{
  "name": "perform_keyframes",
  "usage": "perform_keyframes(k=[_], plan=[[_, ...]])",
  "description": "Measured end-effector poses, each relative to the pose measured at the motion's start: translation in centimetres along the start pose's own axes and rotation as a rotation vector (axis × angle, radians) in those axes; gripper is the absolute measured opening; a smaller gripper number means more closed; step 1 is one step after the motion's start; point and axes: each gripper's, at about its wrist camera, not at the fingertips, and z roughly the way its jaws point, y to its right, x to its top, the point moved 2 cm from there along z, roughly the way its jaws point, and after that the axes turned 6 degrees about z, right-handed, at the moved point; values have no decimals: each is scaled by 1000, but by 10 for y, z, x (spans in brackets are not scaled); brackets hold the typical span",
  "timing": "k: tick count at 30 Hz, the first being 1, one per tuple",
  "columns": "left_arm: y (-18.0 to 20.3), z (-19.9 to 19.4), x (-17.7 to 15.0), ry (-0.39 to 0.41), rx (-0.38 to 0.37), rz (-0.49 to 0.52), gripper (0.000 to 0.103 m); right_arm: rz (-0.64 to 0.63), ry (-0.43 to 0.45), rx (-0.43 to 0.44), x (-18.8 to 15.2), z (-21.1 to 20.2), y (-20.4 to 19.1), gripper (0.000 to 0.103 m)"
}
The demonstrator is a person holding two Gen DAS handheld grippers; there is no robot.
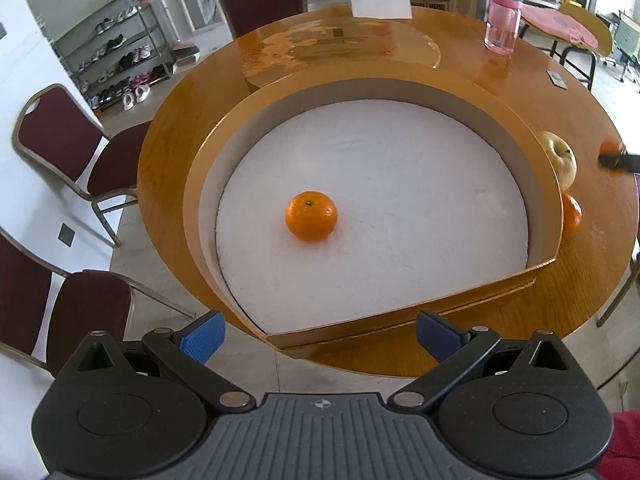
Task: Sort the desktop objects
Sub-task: 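Carry the orange into the tray beside the first and release it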
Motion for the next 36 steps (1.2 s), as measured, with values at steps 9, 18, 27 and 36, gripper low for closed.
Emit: perform_keyframes(k=[9,18,27,36], plan=[[-34,-1,-16,-11,42,-141,101,-189,58,332,31,-67,-119,44],[-69,-4,-47,-45,106,-251,101,-475,-206,432,-35,-19,-237,44],[-87,-5,-59,-66,133,-305,101,-585,-322,430,-64,5,-278,44],[-85,-5,-63,-74,133,-304,101,-623,-362,427,-78,16,-302,45]])
